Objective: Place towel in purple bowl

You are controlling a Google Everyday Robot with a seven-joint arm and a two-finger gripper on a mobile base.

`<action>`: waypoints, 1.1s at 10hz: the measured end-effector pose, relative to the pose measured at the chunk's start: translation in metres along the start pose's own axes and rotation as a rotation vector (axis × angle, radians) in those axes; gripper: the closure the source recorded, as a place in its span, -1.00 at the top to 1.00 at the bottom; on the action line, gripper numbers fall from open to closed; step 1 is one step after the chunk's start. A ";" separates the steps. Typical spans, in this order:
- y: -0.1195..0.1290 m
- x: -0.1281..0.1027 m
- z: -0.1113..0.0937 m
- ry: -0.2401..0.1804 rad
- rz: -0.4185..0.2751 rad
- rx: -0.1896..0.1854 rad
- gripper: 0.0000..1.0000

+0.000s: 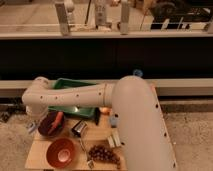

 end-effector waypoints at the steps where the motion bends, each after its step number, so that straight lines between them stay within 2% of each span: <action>1: -0.002 -0.002 0.002 -0.004 -0.009 0.000 -1.00; 4: 0.010 0.004 -0.008 -0.038 -0.025 0.005 -1.00; 6: 0.034 0.016 -0.026 -0.059 -0.033 0.017 -1.00; 8: 0.054 0.022 -0.036 -0.124 -0.065 0.009 -0.85; 9: 0.061 0.022 -0.039 -0.207 -0.105 -0.014 -0.61; 10: 0.069 0.017 -0.039 -0.332 -0.175 -0.056 -0.37; 11: 0.074 0.012 -0.039 -0.416 -0.226 -0.073 -0.21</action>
